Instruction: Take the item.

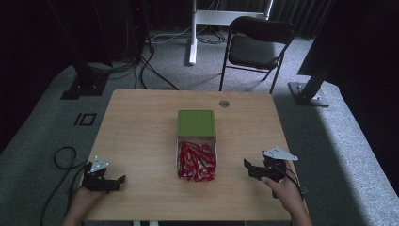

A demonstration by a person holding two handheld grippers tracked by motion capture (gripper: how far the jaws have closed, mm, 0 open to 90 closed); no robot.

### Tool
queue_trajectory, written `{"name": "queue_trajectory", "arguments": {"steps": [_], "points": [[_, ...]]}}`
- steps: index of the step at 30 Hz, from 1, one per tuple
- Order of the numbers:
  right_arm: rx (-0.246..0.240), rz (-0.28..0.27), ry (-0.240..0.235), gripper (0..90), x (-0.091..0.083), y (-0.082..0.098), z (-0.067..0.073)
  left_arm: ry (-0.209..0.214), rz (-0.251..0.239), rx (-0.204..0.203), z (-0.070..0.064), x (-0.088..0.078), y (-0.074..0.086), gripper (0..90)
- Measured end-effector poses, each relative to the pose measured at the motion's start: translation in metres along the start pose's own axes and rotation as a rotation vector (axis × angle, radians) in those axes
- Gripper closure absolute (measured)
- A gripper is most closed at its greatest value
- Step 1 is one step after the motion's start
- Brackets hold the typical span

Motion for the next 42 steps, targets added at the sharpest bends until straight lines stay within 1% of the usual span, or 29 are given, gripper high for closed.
{"name": "queue_trajectory", "arguments": {"steps": [4, 5, 6, 11, 18, 22, 25, 27, 29, 31, 33, 34, 36, 38, 39, 42], "points": [[-0.001, -0.011, -0.036, 14.5, -0.001, -0.008, 0.012, 0.0, 0.002, 0.001, 0.0, 0.0, 0.0, 0.7], [-0.01, -0.019, -0.047, 14.5, -0.002, -0.012, 0.018, 0.0, 0.001, 0.0, 0.0, 0.0, 0.0, 0.7], [-0.01, -0.019, -0.047, 14.5, -0.002, -0.012, 0.018, 0.0, 0.001, 0.0, 0.0, 0.0, 0.0, 0.7], [-0.034, -0.03, -0.068, 14.5, -0.002, -0.022, 0.031, 0.0, 0.002, 0.0, 0.0, 0.0, 0.0, 0.7], [-0.055, -0.038, -0.1, 14.7, 0.001, -0.033, 0.048, 0.0, 0.002, 0.0, 0.0, 0.0, 0.0, 0.7], [-0.063, -0.042, -0.126, 14.7, 0.002, -0.039, 0.06, 0.001, 0.002, 0.0, 0.0, 0.0, 0.0, 0.7], [-0.071, -0.043, -0.147, 14.7, 0.004, -0.043, 0.068, 0.001, 0.002, 0.0, 0.0, 0.0, 0.0, 0.7], [-0.082, -0.045, -0.153, 14.8, 0.006, -0.046, 0.074, 0.001, 0.002, 0.0, 0.0, 0.0, 0.0, 0.7], [-0.086, -0.045, -0.17, 14.8, 0.007, -0.049, 0.08, 0.001, 0.002, 0.0, 0.0, 0.0, 0.0, 0.7], [-0.101, -0.046, -0.179, 15.0, 0.009, -0.052, 0.086, 0.001, 0.002, 0.0, 0.0, 0.0, 0.0, 0.7], [-0.101, -0.045, -0.198, 15.0, 0.011, -0.054, 0.092, 0.001, 0.002, 0.0, 0.0, 0.0, 0.0, 0.7], [-0.111, -0.043, -0.199, 15.1, 0.013, -0.055, 0.094, 0.001, 0.002, 0.0, 0.0, 0.0, 0.0, 0.7], [-0.111, -0.041, -0.219, 16.0, 0.015, -0.056, 0.1, 0.001, 0.001, 0.0, 0.0, 0.0, 0.0, 0.7], [-0.115, -0.04, -0.221, 16.0, 0.017, -0.057, 0.102, 0.001, 0.002, 0.0, 0.0, 0.0, 0.0, 0.7], [-0.114, -0.035, -0.238, 16.0, 0.02, -0.058, 0.108, 0.001, 0.002, 0.0, 0.0, 0.0, 0.0, 0.7], [-0.126, -0.031, -0.25, 17.2, 0.024, -0.058, 0.115, 0.0, 0.0, -0.002, 0.0, 0.0, 0.0, 0.7]]}}
Point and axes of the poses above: each handheld gripper's, and its own axes: x roughly forward along the jaws, y roughly out of its underside, z roughly to its left, the point moved 10 cm from there along x, roughly forward along the jaws, and after that the axes turned 11 degrees about x, right-handed, at the moved point
